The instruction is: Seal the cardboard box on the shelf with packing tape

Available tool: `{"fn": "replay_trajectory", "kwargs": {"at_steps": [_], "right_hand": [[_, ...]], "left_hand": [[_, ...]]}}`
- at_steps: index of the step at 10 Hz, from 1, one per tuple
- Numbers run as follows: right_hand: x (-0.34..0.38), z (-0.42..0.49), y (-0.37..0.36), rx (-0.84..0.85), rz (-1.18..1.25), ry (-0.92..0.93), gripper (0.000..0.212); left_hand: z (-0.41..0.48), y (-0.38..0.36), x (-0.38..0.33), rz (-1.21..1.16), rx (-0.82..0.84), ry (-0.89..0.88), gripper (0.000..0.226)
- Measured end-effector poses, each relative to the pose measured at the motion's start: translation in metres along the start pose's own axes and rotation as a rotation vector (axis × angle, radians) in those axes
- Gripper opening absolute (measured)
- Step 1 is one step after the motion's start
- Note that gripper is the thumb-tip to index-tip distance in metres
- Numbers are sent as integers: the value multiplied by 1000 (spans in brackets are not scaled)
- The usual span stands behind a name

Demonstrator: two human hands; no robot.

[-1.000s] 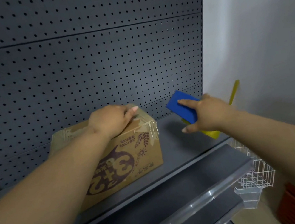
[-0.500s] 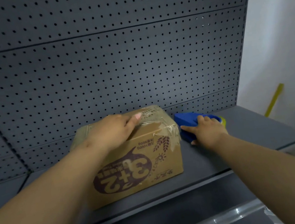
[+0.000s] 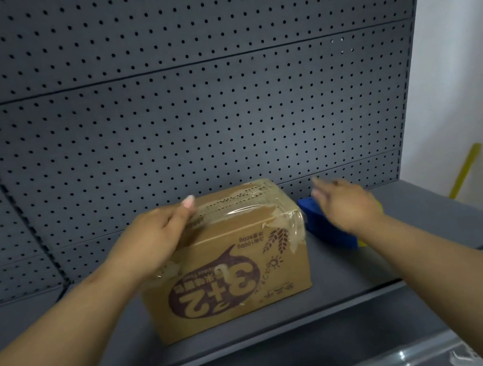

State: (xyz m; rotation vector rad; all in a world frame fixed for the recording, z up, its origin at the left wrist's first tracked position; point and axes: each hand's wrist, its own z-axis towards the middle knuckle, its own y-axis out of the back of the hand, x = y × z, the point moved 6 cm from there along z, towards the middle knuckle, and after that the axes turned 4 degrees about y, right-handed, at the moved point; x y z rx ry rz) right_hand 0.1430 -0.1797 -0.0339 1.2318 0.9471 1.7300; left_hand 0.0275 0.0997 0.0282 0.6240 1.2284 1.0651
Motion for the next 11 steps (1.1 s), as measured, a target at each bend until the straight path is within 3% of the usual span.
{"fn": "replay_trajectory", "kwargs": {"at_steps": [1,2,3,4,5,7,9,10,11], "right_hand": [[27,-20,19,-248,817,-60,49],[58,-38,-1,-190,1124,-149,62],[78,-51,-6,-276,1057,-181,65],[83,-58,-5,-463,796,-204,63],[83,-56,-12,-535,700,-238,56],[80,-49,-19,-639,732,-242,52],[79,-47,-19,-648,854,-256,54],[78,-44,-27,-550,1041,-222,58],[71,-37,-25,-306,1328,-306,89]], "left_hand": [[-28,17,33,-228,-326,67,65],[-47,4,65,-584,-447,258,59],[-47,-24,67,-878,-394,378,61],[-43,-36,69,-908,-547,432,65],[-43,-35,68,-832,-682,464,60],[-37,-39,75,-783,-731,479,55],[-36,-39,74,-771,-737,458,57],[-38,-42,77,-863,-662,430,63],[-32,-43,84,-1088,-481,439,76]]}}
